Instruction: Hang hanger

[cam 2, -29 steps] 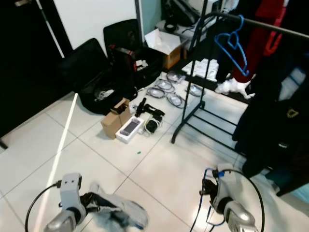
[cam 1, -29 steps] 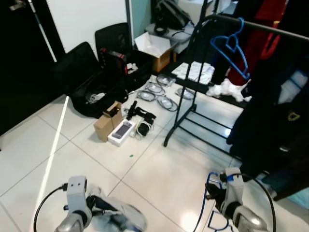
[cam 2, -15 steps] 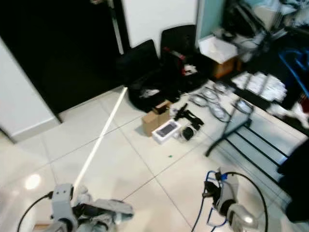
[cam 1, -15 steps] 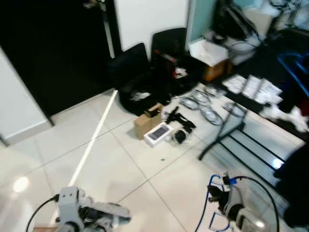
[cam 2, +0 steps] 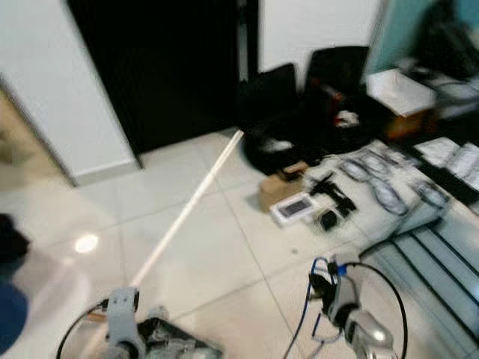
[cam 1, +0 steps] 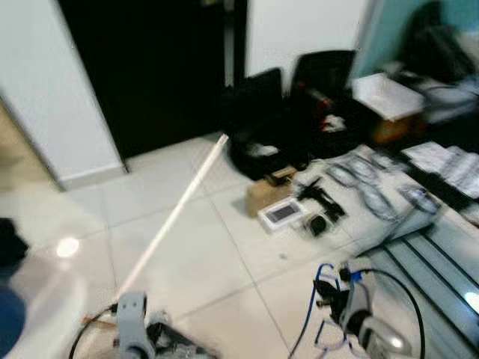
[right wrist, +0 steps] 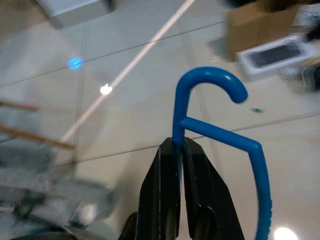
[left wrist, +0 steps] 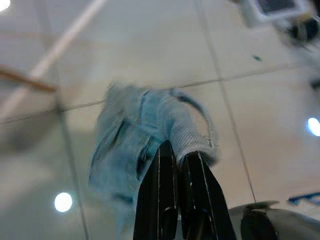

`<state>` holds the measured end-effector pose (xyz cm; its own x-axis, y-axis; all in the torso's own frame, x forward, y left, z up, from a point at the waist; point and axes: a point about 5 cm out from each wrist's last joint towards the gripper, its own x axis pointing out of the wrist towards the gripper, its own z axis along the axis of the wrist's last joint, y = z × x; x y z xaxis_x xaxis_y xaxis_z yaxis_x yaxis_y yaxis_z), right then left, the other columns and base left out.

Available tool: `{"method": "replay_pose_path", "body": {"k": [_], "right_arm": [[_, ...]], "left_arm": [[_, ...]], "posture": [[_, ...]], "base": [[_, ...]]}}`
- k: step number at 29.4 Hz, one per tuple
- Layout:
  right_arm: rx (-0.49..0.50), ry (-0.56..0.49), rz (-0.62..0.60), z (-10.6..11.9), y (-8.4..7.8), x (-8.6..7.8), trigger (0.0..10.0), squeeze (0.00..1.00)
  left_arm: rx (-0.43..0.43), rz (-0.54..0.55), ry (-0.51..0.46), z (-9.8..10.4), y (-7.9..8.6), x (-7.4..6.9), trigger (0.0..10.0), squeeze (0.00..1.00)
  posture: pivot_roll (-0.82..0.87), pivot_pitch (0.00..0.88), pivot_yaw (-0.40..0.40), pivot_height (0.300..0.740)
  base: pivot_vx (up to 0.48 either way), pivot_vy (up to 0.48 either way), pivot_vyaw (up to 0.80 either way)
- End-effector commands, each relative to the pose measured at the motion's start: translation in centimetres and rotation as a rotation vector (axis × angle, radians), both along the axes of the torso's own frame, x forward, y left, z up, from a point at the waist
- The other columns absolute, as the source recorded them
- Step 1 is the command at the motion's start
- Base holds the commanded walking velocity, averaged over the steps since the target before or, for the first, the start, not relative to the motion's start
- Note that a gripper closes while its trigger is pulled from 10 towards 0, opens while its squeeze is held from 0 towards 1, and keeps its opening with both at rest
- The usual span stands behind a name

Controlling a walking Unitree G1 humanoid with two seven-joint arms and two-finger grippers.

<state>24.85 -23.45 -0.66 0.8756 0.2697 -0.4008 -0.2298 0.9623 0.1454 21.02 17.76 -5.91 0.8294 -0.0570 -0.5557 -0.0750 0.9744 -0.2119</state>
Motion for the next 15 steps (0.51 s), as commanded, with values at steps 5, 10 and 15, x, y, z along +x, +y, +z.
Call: {"method": "replay_pose_path", "body": {"k": [5, 10, 15], "right_arm": [[-0.002, 0.007, 0.015, -0.3, 0.2, -0.4, 10.0, 0.00], [-0.003, 0.003, 0.016, -0.2, 0.1, -0.3, 10.0, 0.00], [0.003, -0.011, 0.007, -0.2, 0.0, -0.3, 10.0, 0.00]], "left_arm": [[0.001, 0.001, -0.005, 0.1, -0.4, 0.3, 10.0, 0.00], [0.014, 0.016, -0.022, 1.0, 1.9, 1.5, 10.0, 0.00], [0.024, 0.034, -0.019, 1.2, 3.7, 1.4, 10.0, 0.00]], "posture": [[0.01, 0.145, -0.003, 0.740], [0.01, 0.146, -0.003, 0.740], [0.01, 0.147, -0.002, 0.740]], "base": [[0.000, 0.000, 0.78], [0.000, 0.000, 0.78], [0.000, 0.000, 0.78]]}}
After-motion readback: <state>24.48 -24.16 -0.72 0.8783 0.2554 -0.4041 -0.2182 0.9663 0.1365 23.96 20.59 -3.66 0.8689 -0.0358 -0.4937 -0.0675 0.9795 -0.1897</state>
